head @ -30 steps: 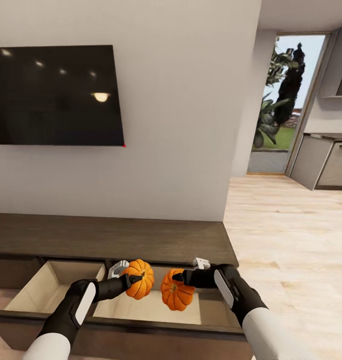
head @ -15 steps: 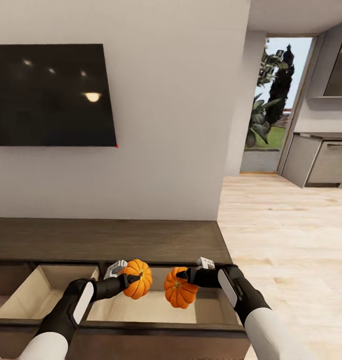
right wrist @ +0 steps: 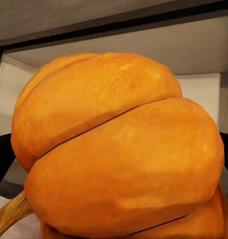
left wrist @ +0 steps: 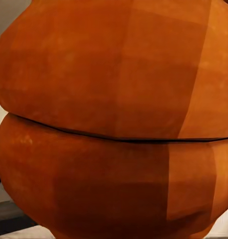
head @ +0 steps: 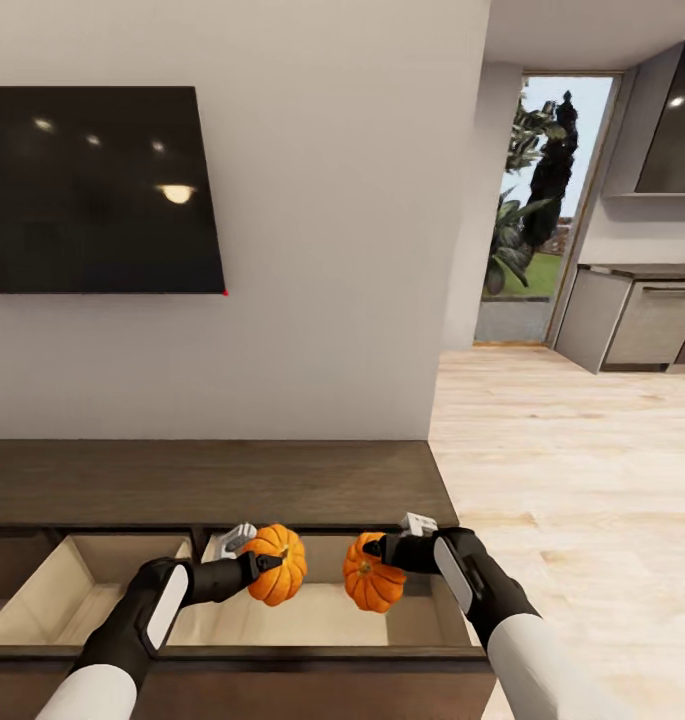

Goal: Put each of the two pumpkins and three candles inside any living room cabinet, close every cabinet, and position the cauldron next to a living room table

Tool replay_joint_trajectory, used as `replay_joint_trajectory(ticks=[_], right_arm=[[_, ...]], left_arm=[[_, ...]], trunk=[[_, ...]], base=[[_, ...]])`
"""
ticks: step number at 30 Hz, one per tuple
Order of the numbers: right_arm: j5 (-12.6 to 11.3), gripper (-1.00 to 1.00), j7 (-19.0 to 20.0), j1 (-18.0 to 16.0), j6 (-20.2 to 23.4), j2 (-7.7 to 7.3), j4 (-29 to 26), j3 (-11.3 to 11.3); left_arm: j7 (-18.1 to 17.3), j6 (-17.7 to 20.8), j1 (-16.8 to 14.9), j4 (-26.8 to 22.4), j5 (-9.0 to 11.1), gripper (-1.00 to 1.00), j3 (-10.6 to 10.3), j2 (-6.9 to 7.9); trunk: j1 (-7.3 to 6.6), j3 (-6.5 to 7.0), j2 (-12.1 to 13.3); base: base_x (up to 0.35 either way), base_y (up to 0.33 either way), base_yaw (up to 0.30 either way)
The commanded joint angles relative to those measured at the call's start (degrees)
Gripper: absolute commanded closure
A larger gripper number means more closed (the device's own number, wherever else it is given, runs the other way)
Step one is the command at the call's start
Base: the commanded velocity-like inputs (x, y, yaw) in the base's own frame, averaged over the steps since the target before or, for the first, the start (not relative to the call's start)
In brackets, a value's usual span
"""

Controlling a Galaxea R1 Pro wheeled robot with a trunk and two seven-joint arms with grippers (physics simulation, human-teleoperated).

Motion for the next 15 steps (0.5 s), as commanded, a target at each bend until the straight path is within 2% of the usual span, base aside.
replay_joint_trajectory(ticks=[1,7,15], right_arm=[[-0.39,1.0,-0.56,-0.03,0.36,0.03,-0.04,0.04],[-0.32,1.0,-1.17,-0.04,0.53,0.16,0.07,0.16],[-0.21,1.0,-1.37,-0.04,0.81,0.18,0.68,0.27]], left_arm=[[-0.05,0.41,-0.04,0.12,0.07,1.0,0.14,-0.07],[-0.21,0.02,-0.04,0.33,0.02,1.0,0.1,0.02],[0.14,-0.17,-0.04,1.57,-0.11,1.0,0.03,0.03]], trunk=[[-0.01,-0.06,-0.03],[-0.01,-0.06,-0.03],[-0.01,-0.06,-0.03]], base=[[0.0,0.0,-0.001],[0.026,0.0,0.0],[0.229,0.0,0.0]])
